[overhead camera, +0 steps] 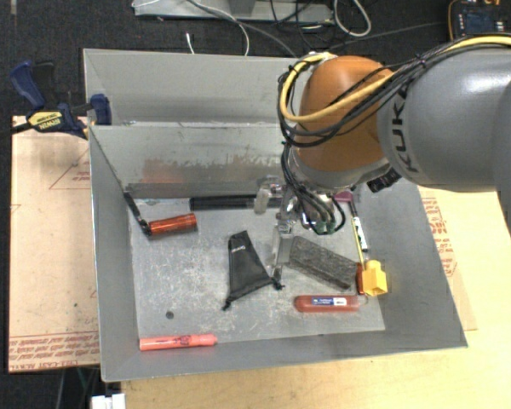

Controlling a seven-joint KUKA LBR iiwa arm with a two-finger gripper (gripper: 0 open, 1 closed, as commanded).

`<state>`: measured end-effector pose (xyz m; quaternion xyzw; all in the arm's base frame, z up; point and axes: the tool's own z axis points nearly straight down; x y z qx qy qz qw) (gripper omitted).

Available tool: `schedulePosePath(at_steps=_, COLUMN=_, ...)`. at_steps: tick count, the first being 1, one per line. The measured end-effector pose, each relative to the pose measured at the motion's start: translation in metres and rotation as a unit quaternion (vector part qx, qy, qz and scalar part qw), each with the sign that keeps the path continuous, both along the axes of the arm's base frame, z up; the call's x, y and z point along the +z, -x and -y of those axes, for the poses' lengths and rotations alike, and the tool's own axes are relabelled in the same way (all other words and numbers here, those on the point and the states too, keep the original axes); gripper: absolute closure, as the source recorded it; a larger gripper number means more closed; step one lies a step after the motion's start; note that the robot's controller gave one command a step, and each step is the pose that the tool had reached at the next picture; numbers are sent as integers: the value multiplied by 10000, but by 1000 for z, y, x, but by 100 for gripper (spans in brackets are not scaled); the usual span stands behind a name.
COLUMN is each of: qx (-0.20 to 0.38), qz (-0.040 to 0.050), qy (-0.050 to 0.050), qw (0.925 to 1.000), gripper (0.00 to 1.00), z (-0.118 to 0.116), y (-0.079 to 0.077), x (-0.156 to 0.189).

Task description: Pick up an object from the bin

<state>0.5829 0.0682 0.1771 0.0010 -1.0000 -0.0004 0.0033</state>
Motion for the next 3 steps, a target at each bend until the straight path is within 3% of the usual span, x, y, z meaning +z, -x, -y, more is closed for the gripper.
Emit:
schedulePosePath(at_steps=1, qx=-12, qz=38, qy=-2, qw=10000, gripper=0, z=1, y=-2, x=5)
schedulePosePath(at_steps=2, qx=2091, qz=20, qy=-19, qw=9779, gripper=0, z=-1, y=18, x=-106)
schedulePosePath(at_steps=3, qx=2156, qz=67, qy=-14, qw=9765, gripper=0, z=-2, y=19, x=-23)
